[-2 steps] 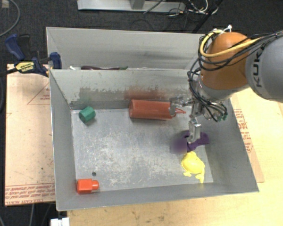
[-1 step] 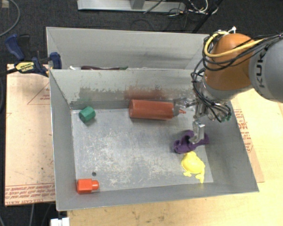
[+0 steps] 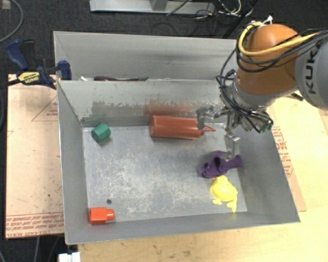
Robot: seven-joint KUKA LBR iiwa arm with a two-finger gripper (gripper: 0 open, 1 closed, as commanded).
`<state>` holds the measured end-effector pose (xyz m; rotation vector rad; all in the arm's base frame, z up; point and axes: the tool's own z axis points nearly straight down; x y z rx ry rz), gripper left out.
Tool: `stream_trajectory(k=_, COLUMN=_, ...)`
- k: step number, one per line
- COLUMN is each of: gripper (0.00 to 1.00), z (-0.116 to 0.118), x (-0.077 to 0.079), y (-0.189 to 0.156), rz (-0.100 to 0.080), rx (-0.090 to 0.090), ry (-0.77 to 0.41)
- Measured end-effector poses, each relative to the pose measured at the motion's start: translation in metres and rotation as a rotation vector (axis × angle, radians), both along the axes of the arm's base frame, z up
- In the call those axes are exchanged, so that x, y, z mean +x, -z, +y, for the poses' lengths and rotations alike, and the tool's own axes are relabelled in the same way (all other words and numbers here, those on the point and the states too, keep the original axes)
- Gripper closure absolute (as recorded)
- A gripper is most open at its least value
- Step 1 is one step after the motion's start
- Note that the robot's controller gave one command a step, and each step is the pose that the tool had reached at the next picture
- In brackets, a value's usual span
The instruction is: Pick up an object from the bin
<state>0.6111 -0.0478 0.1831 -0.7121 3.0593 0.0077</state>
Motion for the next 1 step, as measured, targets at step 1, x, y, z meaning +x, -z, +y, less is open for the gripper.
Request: stream_trajectory(k=1, gripper=0.0, z=-0.0187, x=-0.0215, y=-0.0058, rz=-0.023, rx=-0.001, ry=-0.053)
